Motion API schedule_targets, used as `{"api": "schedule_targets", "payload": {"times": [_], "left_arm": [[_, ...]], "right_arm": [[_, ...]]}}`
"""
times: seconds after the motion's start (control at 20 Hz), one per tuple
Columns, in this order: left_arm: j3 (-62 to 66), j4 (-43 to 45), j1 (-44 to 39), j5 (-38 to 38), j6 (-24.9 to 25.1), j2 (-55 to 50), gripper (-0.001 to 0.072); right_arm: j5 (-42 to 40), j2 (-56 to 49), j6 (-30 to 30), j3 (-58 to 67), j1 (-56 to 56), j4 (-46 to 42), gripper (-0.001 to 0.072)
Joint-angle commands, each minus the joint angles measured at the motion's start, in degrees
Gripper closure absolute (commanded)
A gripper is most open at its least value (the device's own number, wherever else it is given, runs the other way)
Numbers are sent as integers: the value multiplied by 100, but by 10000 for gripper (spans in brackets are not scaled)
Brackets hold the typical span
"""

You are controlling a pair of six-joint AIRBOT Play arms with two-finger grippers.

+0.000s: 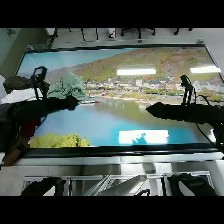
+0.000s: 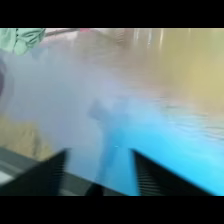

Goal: Fold the shirts.

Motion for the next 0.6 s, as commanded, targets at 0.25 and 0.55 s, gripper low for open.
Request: {"api": "schedule_targets", "payload": {"times": [0.25,0.55], "left_arm": [[1790,-129,1672,-680,280,-3327,91],[3298,-140,1578,42,286,-5093,93]], "right_arm": [[960,-1169,-17,-2,7,103,109],[1036,-1366,-15,-2,9,256,110]]}}
